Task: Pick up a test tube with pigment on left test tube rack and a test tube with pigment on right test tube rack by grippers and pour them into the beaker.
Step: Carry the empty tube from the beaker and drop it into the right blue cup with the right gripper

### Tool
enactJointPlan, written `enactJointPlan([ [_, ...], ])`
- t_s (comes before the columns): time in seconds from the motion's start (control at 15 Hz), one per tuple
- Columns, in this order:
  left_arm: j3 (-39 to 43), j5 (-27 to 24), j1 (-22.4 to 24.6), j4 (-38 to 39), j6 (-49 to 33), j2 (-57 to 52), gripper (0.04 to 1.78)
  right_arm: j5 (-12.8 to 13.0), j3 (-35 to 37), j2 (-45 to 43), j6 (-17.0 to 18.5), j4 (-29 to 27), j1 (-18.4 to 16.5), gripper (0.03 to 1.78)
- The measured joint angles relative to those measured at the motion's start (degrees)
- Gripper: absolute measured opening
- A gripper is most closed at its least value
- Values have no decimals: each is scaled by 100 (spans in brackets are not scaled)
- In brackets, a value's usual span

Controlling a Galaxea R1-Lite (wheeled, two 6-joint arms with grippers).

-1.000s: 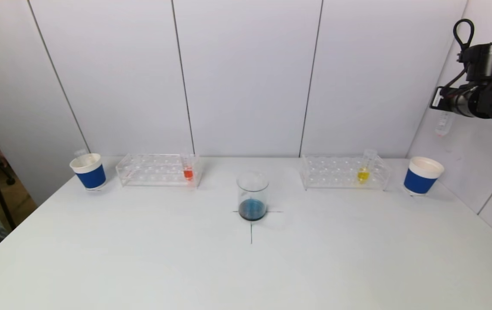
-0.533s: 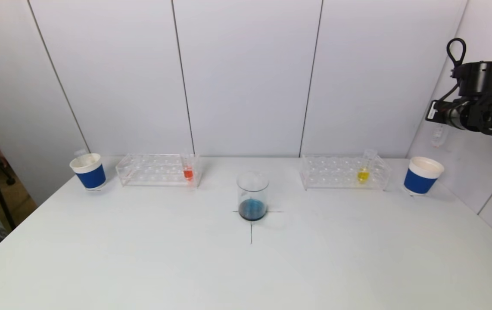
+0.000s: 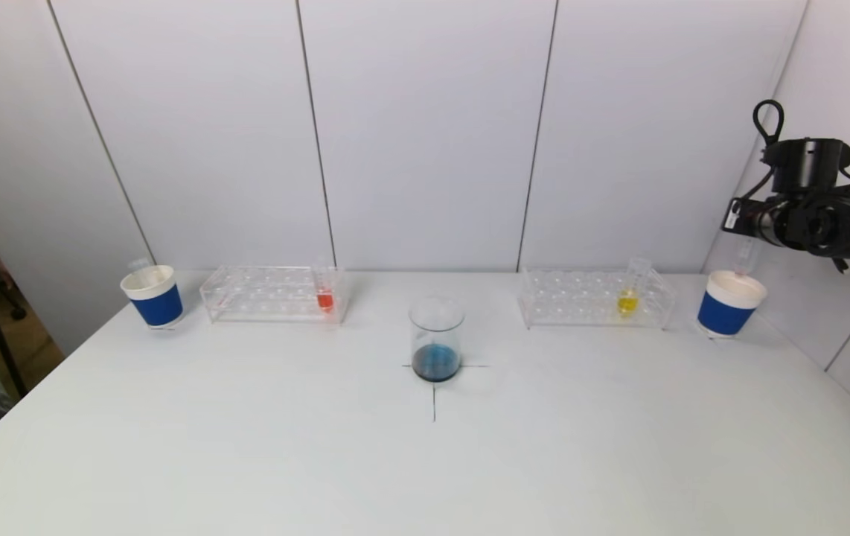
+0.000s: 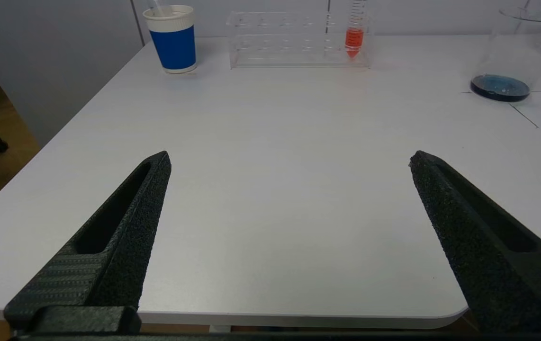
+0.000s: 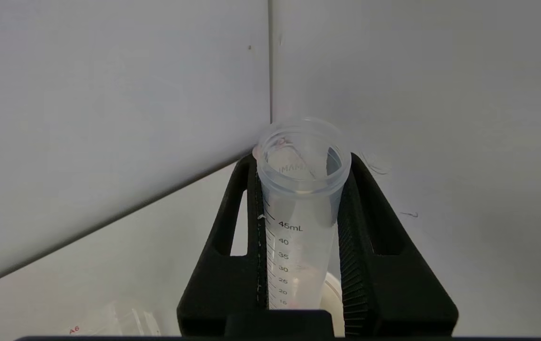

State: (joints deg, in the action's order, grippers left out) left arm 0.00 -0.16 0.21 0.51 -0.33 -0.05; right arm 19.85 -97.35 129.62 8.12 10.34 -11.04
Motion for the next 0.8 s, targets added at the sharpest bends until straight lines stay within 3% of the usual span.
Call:
enactJointPlan([
  [0.6, 0, -2, 0, 0, 0, 0, 176, 0, 678, 72, -2, 528, 2, 48],
  [0.8, 0, -2, -2, 0, 2, 0, 176, -1, 1042, 56, -27, 945, 9, 48],
])
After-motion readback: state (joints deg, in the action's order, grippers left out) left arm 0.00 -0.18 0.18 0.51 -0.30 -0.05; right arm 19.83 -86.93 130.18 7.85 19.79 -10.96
